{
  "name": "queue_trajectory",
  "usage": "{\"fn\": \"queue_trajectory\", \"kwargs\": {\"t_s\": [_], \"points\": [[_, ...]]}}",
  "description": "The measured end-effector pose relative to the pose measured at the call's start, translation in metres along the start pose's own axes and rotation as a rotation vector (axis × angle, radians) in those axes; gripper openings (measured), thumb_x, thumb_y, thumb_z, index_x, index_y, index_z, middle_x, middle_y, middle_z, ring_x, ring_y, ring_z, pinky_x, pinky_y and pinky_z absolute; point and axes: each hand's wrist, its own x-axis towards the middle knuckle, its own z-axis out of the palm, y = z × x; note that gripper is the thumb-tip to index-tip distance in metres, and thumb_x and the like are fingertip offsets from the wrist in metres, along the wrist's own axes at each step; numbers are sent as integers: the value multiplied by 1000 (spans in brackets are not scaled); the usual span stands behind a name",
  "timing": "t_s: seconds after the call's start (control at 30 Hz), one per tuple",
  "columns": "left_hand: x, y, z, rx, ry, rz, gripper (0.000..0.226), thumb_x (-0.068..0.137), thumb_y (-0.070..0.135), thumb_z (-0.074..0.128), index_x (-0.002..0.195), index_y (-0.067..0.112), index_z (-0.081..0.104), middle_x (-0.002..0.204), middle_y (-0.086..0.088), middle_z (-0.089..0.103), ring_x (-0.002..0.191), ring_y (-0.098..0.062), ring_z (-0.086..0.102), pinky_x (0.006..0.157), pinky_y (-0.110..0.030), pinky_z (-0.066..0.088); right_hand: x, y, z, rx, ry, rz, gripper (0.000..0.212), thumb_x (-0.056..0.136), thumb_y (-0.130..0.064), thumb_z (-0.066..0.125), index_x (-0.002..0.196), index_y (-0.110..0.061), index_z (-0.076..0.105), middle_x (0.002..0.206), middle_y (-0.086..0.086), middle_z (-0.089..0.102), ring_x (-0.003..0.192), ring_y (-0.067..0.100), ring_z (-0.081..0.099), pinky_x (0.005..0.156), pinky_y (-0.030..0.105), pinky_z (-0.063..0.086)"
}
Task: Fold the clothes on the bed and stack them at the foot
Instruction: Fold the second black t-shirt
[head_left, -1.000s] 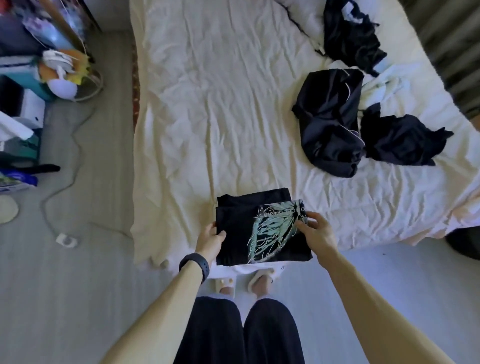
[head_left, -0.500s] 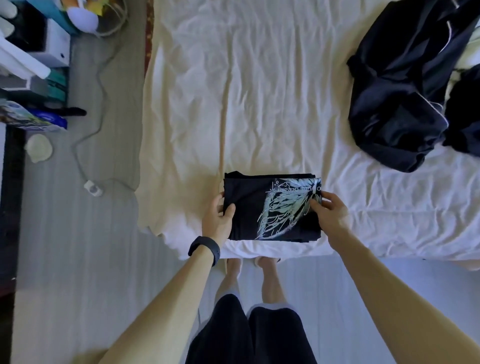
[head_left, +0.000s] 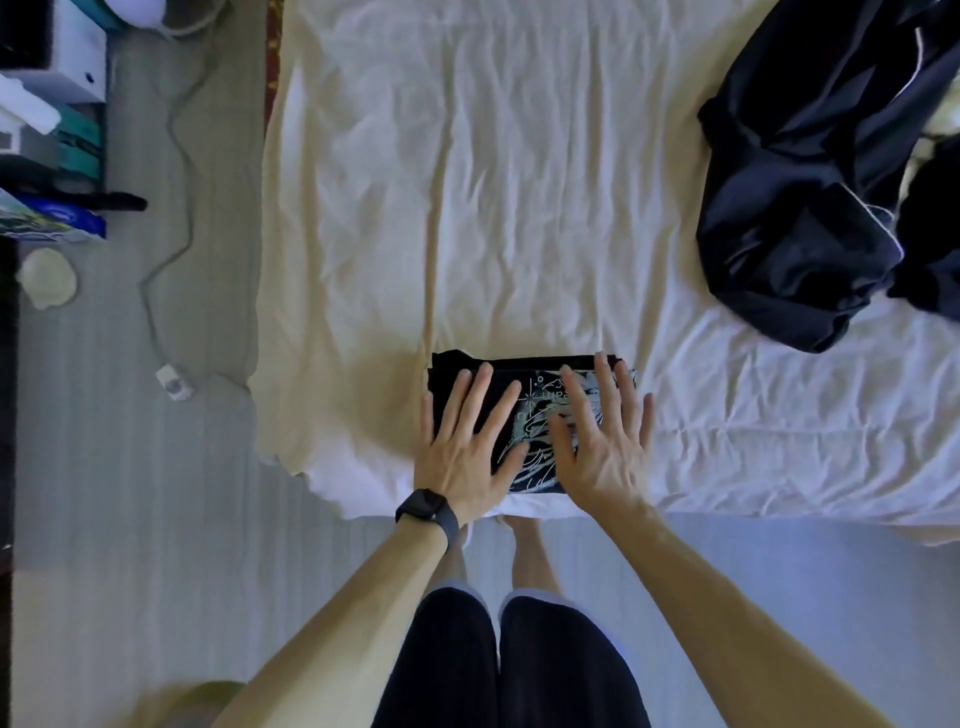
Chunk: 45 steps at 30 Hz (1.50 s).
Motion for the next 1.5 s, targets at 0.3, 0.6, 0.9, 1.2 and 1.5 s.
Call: {"fn": "queue_trajectory", "kwargs": {"t_s": [0.3,0.6,0.9,1.2,1.5], "points": [[41,-38,76,-22,15,28,71,88,62,48,154,48,26,167,4,20,155,-24,14,122,-59,7,18,41,84,-62,-59,6,61,104,-60,22,161,-39,17,168,4,21,157,27,14,123,58,19],[38,-50,104,-5,140,119,69,83,62,44,149,47,31,156,-1,35,149,-26,24,119,-58,11,16,59,118,-61,114,-117,58,103,-54,29,151,-24,39,156,17,34,146,42,30,109,69,36],[41,-44,74,-49,15,106,68,87,57,46,152,43,34,161,-1,33,152,-26,22,122,-56,6,16,30,83,-156,-46,15,60,104,-59,20,160,-39,15,169,1,18,158,22,10,126,49,5],[26,-48,-61,-10,-207,170,52,97,27,47,148,28,46,143,-6,49,136,-28,40,114,-43,28,-4,-45,-47,-341,-313,144,58,103,-43,44,158,-38,25,170,-3,17,157,23,8,126,49,12],[-94,-128,-242,-61,9,-20,44,98,25,46,141,30,52,138,1,59,126,-23,53,113,-41,29,-81,-207,-167,34,32,-70,36,100,-32,56,135,-26,62,137,-4,62,137,20,45,101,38,43]]}}
